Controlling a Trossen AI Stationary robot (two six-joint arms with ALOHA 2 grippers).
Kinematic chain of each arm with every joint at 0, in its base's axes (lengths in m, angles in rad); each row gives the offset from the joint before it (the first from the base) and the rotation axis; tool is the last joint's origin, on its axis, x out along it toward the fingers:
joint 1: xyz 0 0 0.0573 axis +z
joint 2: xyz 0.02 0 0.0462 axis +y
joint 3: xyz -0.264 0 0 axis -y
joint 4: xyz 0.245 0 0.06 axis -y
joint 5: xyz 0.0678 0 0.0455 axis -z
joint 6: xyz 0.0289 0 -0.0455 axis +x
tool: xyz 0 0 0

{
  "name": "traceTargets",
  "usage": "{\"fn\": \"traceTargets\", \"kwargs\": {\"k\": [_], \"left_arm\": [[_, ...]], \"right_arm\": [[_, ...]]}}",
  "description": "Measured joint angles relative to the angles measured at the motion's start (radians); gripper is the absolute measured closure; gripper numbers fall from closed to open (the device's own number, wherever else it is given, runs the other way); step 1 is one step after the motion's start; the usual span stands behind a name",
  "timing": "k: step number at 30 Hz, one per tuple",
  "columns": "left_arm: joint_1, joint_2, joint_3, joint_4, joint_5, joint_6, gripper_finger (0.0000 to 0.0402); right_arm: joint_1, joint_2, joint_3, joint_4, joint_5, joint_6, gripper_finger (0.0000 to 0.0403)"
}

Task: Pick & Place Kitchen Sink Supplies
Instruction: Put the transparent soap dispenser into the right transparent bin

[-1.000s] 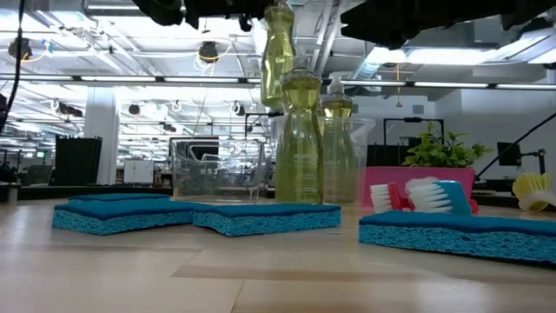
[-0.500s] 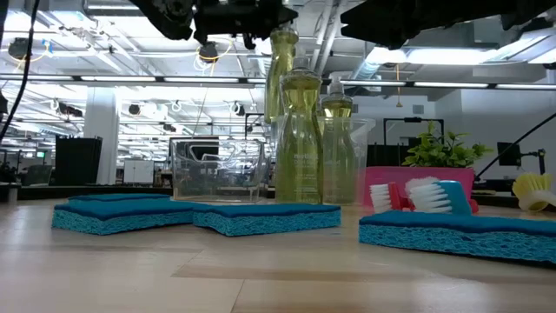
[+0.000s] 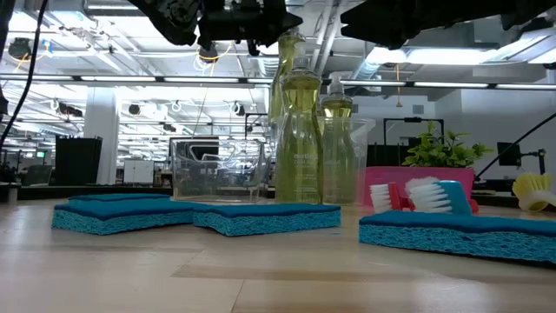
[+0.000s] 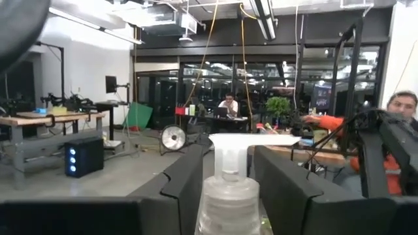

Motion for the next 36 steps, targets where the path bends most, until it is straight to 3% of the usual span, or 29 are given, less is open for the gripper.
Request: {"fn": "traceTargets", "kwargs": {"k": [20, 36], "left_arm": [[0.000, 0.000, -0.003, 0.010, -0.002, -0.012, 0.0393], [0.000, 0.000, -0.006, -0.060, -0.002, -0.011, 0.0393]], "right_arm": [[0.000, 0.000, 0.000, 0.000, 0.000, 0.000, 0.0143], [0.000, 0.000, 0.000, 0.000, 0.000, 0.000, 0.0143]]}}
